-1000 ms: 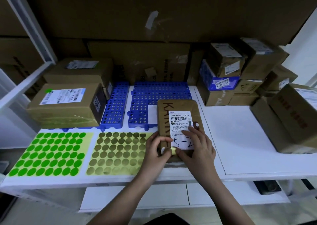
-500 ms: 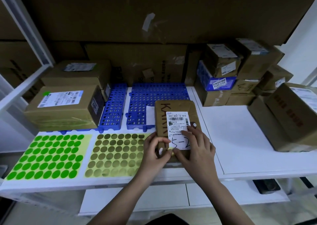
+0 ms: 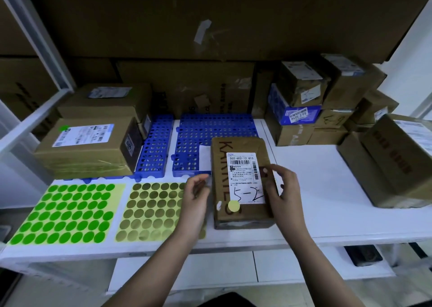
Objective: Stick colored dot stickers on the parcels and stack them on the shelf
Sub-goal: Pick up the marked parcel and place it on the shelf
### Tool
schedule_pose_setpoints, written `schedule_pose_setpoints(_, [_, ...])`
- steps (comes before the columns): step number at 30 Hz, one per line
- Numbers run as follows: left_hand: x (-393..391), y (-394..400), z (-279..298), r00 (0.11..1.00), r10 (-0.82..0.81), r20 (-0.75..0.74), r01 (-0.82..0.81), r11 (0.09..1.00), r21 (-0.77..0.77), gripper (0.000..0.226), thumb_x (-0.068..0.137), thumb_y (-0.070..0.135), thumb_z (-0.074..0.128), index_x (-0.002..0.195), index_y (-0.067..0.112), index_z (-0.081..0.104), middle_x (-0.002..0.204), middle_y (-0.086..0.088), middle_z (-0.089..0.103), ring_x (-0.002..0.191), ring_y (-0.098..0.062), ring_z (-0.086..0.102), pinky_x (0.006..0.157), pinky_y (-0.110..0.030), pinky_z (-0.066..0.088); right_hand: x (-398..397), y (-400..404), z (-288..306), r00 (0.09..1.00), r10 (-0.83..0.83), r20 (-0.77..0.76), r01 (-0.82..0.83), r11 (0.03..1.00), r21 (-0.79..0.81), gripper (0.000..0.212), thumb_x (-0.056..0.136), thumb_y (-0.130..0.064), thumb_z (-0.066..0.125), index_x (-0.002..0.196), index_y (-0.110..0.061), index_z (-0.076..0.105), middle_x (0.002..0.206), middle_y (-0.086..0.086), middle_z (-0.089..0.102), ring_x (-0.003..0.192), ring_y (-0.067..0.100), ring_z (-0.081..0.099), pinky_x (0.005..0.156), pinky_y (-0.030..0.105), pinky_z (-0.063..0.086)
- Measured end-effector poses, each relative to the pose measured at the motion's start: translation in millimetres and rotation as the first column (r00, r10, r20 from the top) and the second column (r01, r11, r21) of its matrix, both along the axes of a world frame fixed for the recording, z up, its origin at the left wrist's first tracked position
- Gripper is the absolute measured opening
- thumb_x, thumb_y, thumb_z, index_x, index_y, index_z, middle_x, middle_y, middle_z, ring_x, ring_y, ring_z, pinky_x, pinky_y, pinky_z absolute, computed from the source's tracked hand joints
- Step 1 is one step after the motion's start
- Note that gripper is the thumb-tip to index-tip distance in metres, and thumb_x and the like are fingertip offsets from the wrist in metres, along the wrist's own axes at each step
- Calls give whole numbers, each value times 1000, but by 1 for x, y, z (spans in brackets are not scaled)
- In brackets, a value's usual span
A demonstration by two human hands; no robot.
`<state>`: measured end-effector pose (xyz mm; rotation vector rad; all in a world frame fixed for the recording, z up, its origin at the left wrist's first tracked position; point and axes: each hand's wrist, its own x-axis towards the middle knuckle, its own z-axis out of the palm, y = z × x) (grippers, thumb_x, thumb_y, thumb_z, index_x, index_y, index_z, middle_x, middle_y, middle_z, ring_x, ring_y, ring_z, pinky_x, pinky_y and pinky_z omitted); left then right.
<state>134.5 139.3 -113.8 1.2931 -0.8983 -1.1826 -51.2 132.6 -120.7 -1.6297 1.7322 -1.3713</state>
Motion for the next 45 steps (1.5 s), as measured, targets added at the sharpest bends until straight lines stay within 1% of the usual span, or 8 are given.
schedule_pose_setpoints(5, [-10, -16, 3, 990, -127, -66, 140, 953, 268, 29, 99, 32, 42, 125, 18, 42, 118, -4, 58, 91, -7, 56, 66, -17, 41, -11, -17, 15, 890, -134, 436, -109, 865, 489, 53, 94, -41, 54, 139, -17, 38, 128, 1, 51, 107, 16, 55, 82, 26, 43])
schedule_pose_setpoints(11, [-22, -24, -11, 959, -128, -253, 226, 885, 407, 48, 93, 57, 40, 111, 22, 67, 98, -2, 74, 93, -21, 68, 83, -35, 52, -12, -11, 5, 695, -130, 707, -384, 764, 518, 43, 93, -58, 43, 113, -28, 65, 100, 4, 75, 86, 20, 73, 70, 31, 52])
schedule_pose_setpoints(15, [-22, -24, -9, 965, -109, -240, 203, 888, 413, 54, 85, 64, 46, 122, 27, 61, 103, 0, 73, 101, -23, 66, 99, -45, 46, -7, -11, 5, 653, -93, 752, -449, 751, 484, 45, 91, -61, 42, 117, -31, 64, 106, 4, 73, 96, 24, 70, 82, 37, 53])
schedule_pose_setpoints(22, [-4, -45, 17, 946, -270, -181, 315, 896, 312, 50, 91, 60, 41, 121, 25, 61, 107, -1, 72, 98, -19, 67, 88, -33, 52, -8, -28, 30, 641, -21, 768, -499, 748, 437, 53, 84, -60, 55, 126, -27, 57, 113, 5, 71, 104, 25, 68, 94, 41, 50])
schedule_pose_setpoints(28, [26, -75, 37, 939, -122, -322, 217, 936, 277, 48, 90, 60, 41, 82, 21, 68, 89, -3, 67, 82, -17, 60, 79, -33, 45, 15, -61, 55, 551, -109, 827, -421, 819, 389, 47, 85, -61, 53, 115, -27, 65, 103, 6, 74, 88, 22, 72, 82, 37, 53])
schedule_pose_setpoints(32, [28, -74, 29, 924, -68, -377, 203, 921, 331, 41, 83, 62, 51, 100, 27, 62, 109, 0, 63, 108, -22, 55, 93, -41, 38, 48, -83, 58, 538, -240, 808, -300, 841, 450, 66, 78, -71, 54, 125, -25, 55, 112, 7, 69, 94, 25, 66, 65, 33, 52])
schedule_pose_setpoints(40, [29, -91, 30, 942, -102, -320, 205, 930, 307, 57, 77, 55, 66, 126, 35, 45, 113, -5, 64, 105, -25, 59, 78, -36, 48, 107, -107, 37, 548, -274, 790, -213, 868, 448, 119, 51, -69, 78, 145, -28, 15, 137, 8, 47, 121, 31, 51, 98, 52, 47])
schedule_pose_setpoints(45, [54, -121, 39, 976, -133, -175, 177, 948, 264, 65, 77, 49, 68, 133, 40, 36, 110, 2, 55, 106, -23, 51, 96, -49, 45, 98, -121, 40, 561, -247, 790, -266, 850, 455, 103, 72, -63, 68, 149, -26, 9, 143, 11, 43, 125, 33, 48, 105, 55, 38])
